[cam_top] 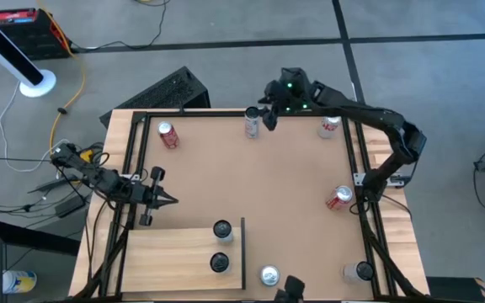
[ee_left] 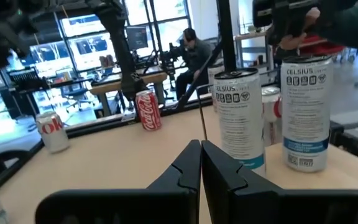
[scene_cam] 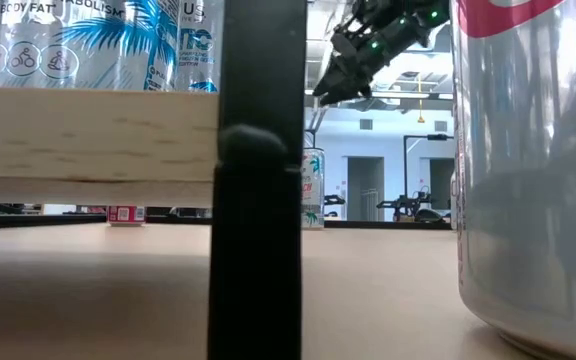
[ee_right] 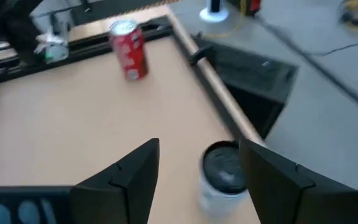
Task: Place canned beverage on shelf
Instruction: Put the top white and pink soda can on the shelf
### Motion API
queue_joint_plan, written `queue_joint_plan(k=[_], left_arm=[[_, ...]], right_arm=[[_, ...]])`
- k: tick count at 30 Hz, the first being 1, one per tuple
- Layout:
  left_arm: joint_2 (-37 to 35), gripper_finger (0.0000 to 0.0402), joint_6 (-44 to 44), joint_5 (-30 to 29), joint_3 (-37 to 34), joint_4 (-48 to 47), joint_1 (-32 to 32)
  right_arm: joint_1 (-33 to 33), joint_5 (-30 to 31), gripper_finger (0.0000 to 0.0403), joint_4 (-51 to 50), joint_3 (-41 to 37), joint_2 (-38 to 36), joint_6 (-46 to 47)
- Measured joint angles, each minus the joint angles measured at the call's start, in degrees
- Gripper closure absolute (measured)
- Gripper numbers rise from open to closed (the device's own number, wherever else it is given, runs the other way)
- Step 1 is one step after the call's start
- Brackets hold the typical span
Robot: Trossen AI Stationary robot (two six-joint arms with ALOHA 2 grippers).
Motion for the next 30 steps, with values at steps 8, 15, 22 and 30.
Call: queue_joint_plan(k=[8,15,22,30], left_arm=[[0.0,0.0401,5.5,0.0,0.0,0.0,0.0],[0.0,0.0401,8.3,0.0,0.1,0.0,0.0],[0.0,0.0401,6.5,0.4,0.1,-0.5,0.0],[0.0,0.0401,5.3,0.4,0.1,-0.6,0.0]], right_arm=[[-1.8,-1.6,0.0157,-9.0,9.5,9.9,-1.6],[-1.8,-1.3,0.0157,-21.7,23.7,18.4,-3.0],[-2.2,-0.3,0.014,-27.8,32.9,22.8,-1.8],[-2.2,0.1,0.0104,-29.0,34.0,23.6,0.7]])
